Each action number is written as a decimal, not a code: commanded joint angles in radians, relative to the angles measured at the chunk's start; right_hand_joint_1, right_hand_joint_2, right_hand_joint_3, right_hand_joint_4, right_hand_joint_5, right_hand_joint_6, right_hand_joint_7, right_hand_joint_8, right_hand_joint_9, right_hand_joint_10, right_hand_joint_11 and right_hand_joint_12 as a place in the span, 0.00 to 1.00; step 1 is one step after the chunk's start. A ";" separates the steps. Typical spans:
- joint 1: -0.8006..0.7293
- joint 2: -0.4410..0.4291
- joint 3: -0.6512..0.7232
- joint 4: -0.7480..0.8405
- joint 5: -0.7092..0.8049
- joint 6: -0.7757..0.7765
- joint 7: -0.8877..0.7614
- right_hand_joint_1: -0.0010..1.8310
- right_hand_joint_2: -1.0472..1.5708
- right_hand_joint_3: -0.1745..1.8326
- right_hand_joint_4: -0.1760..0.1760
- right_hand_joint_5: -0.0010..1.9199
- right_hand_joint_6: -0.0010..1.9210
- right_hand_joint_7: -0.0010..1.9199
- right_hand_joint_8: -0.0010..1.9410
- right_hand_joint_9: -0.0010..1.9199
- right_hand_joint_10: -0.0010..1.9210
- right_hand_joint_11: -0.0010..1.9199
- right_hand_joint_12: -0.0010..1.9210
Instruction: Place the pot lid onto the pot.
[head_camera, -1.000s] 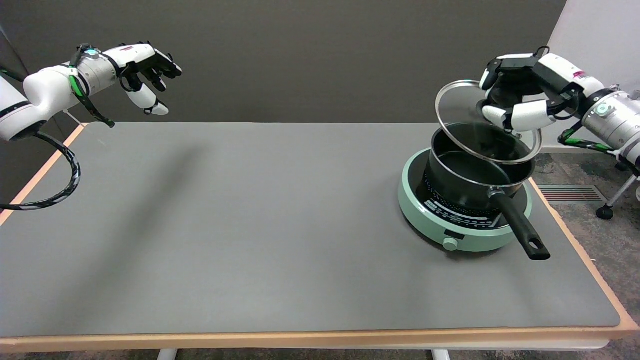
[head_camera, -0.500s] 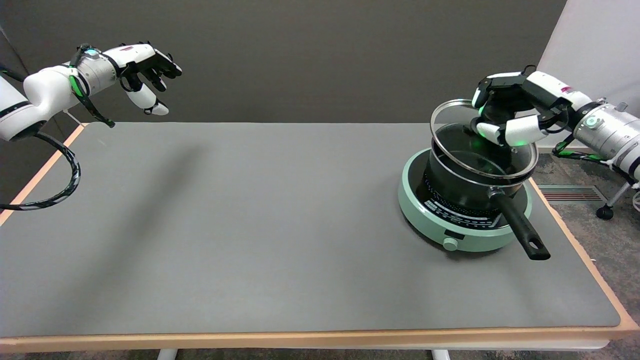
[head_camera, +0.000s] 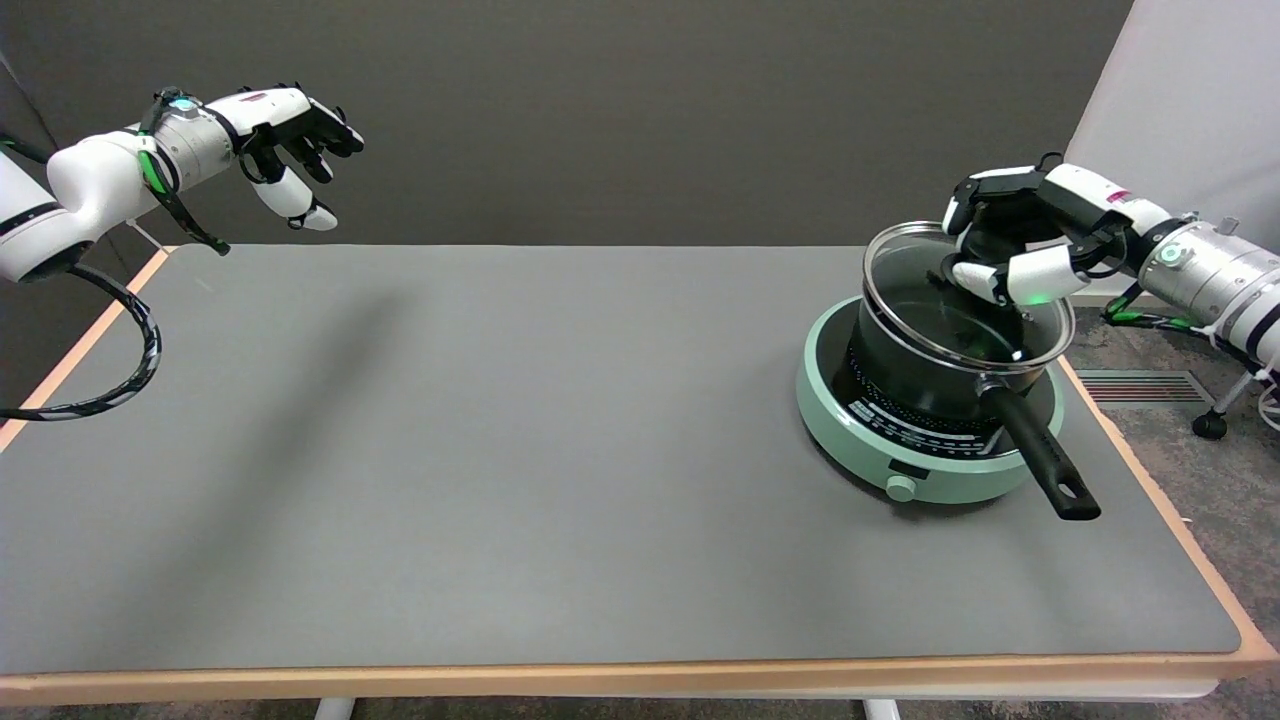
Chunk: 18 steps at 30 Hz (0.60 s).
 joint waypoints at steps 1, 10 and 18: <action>0.027 0.026 -0.036 -0.074 0.002 0.004 -0.002 0.74 0.69 0.54 1.00 0.32 0.68 0.44 0.80 0.42 0.97 0.35 1.00; 0.067 0.040 -0.073 -0.104 0.002 0.006 -0.002 0.74 0.69 0.54 1.00 0.32 0.68 0.44 0.80 0.42 0.98 0.35 1.00; 0.083 0.049 -0.082 -0.121 0.000 0.006 -0.002 0.74 0.69 0.54 1.00 0.32 0.68 0.44 0.80 0.42 0.98 0.35 1.00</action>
